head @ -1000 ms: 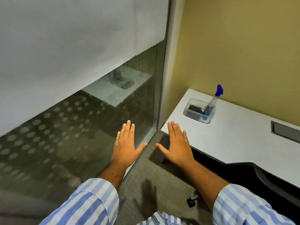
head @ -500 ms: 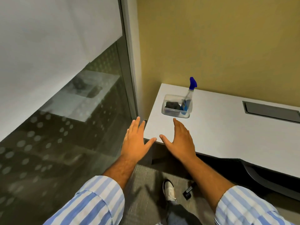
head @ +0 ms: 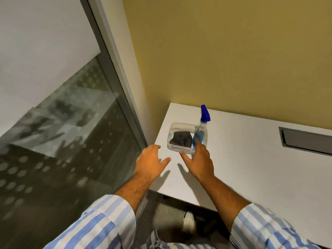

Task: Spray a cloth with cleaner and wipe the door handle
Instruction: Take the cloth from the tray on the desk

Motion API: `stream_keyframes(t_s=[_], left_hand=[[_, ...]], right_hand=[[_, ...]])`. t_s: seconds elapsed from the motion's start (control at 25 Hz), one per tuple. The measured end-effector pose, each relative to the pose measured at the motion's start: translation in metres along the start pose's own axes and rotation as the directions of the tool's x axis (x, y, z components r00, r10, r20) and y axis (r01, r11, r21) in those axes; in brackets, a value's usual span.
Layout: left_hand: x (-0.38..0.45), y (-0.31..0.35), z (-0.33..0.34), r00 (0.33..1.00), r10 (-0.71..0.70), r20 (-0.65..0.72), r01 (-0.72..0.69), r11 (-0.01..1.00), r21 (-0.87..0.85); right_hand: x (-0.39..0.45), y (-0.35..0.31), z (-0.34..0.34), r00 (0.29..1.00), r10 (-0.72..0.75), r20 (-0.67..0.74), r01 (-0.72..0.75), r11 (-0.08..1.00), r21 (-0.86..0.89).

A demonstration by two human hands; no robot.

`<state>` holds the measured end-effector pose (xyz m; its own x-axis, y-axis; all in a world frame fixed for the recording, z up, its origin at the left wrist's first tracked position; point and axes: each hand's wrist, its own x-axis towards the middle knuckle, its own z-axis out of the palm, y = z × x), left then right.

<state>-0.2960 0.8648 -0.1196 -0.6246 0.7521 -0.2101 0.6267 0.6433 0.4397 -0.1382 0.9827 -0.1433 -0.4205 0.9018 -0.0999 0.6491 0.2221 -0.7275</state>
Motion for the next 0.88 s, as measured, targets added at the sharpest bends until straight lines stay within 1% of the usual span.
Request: stream_keyframes(t_s=[0.08, 0.2, 0.32, 0.4, 0.52, 0.64, 0.68, 0.76, 0.8, 0.88], left_hand=[[0.029, 0.017, 0.01, 0.998, -0.062, 0.008, 0.062, 0.997, -0.054], [0.061, 0.034, 0.025, 0.987, -0.15, 0.048, 0.157, 0.965, -0.211], [0.086, 0.04, 0.038, 0.978, -0.185, 0.093, 0.203, 0.944, -0.261], [0.108, 0.042, 0.043, 0.969, -0.213, 0.124, 0.24, 0.929, -0.281], [0.141, 0.04, 0.051, 0.961, -0.21, 0.179, 0.259, 0.911, -0.322], [0.169, 0.043, 0.056, 0.969, -0.165, 0.185, 0.223, 0.905, -0.361], [0.179, 0.045, 0.058, 0.975, -0.148, 0.169, 0.198, 0.92, -0.339], [0.2, 0.052, 0.064, 0.985, -0.115, 0.131, 0.143, 0.964, -0.226], [0.208, 0.057, 0.066, 0.986, -0.098, 0.137, 0.121, 0.978, -0.17], [0.224, 0.066, 0.073, 0.977, -0.094, 0.192, 0.108, 0.992, -0.068]], right_hand=[[0.03, 0.01, -0.005, 1.0, 0.016, -0.001, -0.016, 0.999, 0.047], [0.063, 0.024, -0.003, 0.996, 0.086, 0.026, -0.088, 0.991, 0.101], [0.08, 0.036, 0.001, 0.98, 0.188, 0.067, -0.196, 0.969, 0.15], [0.088, 0.044, 0.004, 0.981, 0.193, 0.036, -0.196, 0.962, 0.191], [0.095, 0.05, 0.004, 0.98, 0.19, -0.05, -0.178, 0.966, 0.189], [0.098, 0.055, 0.004, 0.976, 0.212, -0.052, -0.204, 0.97, 0.133], [0.099, 0.055, 0.005, 0.971, 0.233, -0.05, -0.225, 0.966, 0.127], [0.101, 0.055, 0.008, 0.965, 0.256, -0.051, -0.249, 0.961, 0.121], [0.101, 0.055, 0.009, 0.965, 0.258, -0.054, -0.25, 0.96, 0.123], [0.104, 0.053, 0.012, 0.96, 0.271, -0.066, -0.261, 0.957, 0.13]])
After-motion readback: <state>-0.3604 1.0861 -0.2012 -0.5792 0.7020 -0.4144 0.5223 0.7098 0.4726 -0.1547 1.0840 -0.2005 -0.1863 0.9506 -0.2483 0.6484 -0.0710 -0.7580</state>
